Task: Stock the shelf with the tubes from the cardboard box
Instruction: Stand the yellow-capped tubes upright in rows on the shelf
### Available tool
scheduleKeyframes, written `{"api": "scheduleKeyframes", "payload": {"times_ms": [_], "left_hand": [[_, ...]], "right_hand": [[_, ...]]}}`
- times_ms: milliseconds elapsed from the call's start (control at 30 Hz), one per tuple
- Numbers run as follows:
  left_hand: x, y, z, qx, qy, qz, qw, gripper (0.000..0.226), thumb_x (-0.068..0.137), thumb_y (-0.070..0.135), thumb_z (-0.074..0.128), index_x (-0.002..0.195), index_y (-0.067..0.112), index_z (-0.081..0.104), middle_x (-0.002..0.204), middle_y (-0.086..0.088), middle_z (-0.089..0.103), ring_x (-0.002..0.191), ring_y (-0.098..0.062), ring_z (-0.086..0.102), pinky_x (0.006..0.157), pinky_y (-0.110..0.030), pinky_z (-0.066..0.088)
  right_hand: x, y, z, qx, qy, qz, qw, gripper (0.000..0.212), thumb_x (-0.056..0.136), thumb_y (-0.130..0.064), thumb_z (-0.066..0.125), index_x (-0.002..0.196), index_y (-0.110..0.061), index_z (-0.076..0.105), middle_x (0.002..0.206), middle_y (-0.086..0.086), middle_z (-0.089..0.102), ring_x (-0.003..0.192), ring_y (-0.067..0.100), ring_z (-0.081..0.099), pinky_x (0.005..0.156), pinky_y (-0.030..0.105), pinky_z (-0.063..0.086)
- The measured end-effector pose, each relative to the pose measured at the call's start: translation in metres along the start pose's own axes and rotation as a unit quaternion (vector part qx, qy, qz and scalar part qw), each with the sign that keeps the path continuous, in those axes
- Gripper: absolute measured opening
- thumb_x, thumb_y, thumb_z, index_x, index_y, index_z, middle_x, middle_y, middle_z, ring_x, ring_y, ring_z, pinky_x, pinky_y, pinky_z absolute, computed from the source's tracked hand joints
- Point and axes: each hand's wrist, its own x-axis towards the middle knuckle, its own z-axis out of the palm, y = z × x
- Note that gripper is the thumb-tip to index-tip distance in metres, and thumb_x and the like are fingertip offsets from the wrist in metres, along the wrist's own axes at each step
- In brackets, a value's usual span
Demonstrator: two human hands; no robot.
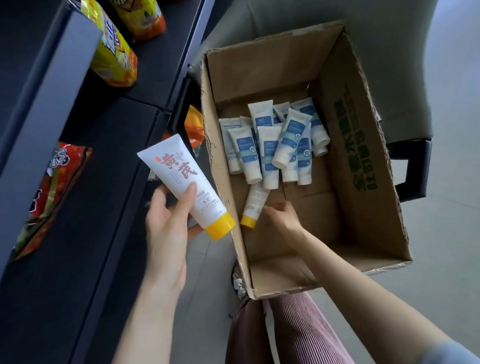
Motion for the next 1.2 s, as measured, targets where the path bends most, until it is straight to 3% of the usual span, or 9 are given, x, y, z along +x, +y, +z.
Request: {"api": "scheduleKeyframes", "payload": {"times_ms": [100, 233, 433, 700, 900, 1067, 1200], "left_hand": [[0.0, -0.003, 0.0, 0.007, 0.005, -0.002, 1.0, 0.032, 0.092, 0.023, 0.054, 0.123, 0.015, 0.052, 0.093, 0.011, 0.069, 0.084, -0.004, 0.067, 0.07, -0.027, 0.054], [0.004, -0.004, 0.0, 0.005, 0.012, -0.006, 1.0, 0.029, 0.092, 0.022, 0.054, 0.121, 0.018, 0.053, 0.09, 0.013, 0.069, 0.084, -0.002, 0.067, 0.07, -0.027, 0.053], [0.012, -0.001, -0.001, -0.005, 0.038, -0.005, 0.999, 0.033, 0.091, 0.023, 0.054, 0.124, 0.019, 0.052, 0.09, 0.015, 0.07, 0.087, -0.003, 0.067, 0.076, -0.032, 0.054], [0.013, 0.0, -0.007, -0.033, 0.077, -0.005, 0.996, 0.02, 0.092, 0.02, 0.053, 0.112, 0.022, 0.056, 0.086, 0.015, 0.07, 0.08, 0.0, 0.066, 0.074, -0.031, 0.053], [-0.001, -0.002, -0.01, -0.051, 0.102, -0.005, 0.993, 0.027, 0.092, 0.021, 0.054, 0.119, 0.016, 0.055, 0.086, 0.015, 0.07, 0.08, -0.001, 0.066, 0.076, -0.035, 0.052], [-0.02, -0.003, -0.014, -0.07, 0.11, 0.001, 0.991, 0.026, 0.092, 0.02, 0.054, 0.117, 0.016, 0.055, 0.084, 0.014, 0.07, 0.077, 0.0, 0.066, 0.074, -0.034, 0.052], [-0.037, -0.005, -0.021, -0.081, 0.103, 0.006, 0.991, 0.025, 0.091, 0.019, 0.054, 0.116, 0.016, 0.056, 0.081, 0.013, 0.07, 0.074, -0.001, 0.066, 0.071, -0.032, 0.053]], "right_hand": [[0.019, -0.002, 0.017, 0.048, -0.008, 0.056, 0.997, 0.063, 0.087, -0.025, 0.066, 0.136, 0.0, 0.036, 0.133, 0.018, 0.052, 0.118, 0.032, 0.055, 0.1, 0.047, 0.045], [0.021, -0.011, 0.033, 0.074, 0.001, 0.06, 0.995, 0.056, 0.087, -0.017, 0.068, 0.13, 0.002, 0.037, 0.126, 0.02, 0.056, 0.113, 0.032, 0.058, 0.095, 0.041, 0.048], [0.029, -0.008, 0.046, 0.0, 0.008, 0.059, 0.998, 0.101, 0.083, -0.024, 0.071, 0.15, -0.007, -0.002, 0.147, 0.018, 0.034, 0.132, 0.035, 0.04, 0.105, 0.045, 0.039], [0.033, -0.007, 0.044, -0.042, 0.015, 0.057, 0.997, 0.093, 0.08, -0.016, 0.074, 0.147, -0.008, 0.011, 0.142, 0.02, 0.039, 0.128, 0.036, 0.044, 0.104, 0.048, 0.041], [0.011, -0.004, 0.013, -0.063, -0.016, 0.033, 0.997, 0.063, 0.08, -0.01, 0.073, 0.131, -0.002, 0.037, 0.126, 0.016, 0.055, 0.113, 0.031, 0.057, 0.082, 0.032, 0.047], [-0.016, 0.014, -0.011, -0.04, -0.093, 0.033, 0.994, 0.093, 0.082, -0.012, 0.072, 0.149, -0.021, 0.008, 0.135, 0.017, 0.048, 0.106, 0.03, 0.06, 0.07, 0.036, 0.056], [-0.041, 0.016, -0.024, 0.003, -0.12, -0.054, 0.991, 0.089, 0.083, 0.001, 0.067, 0.148, -0.028, 0.013, 0.114, 0.01, 0.053, 0.087, 0.02, 0.061, 0.051, 0.022, 0.054]]}}
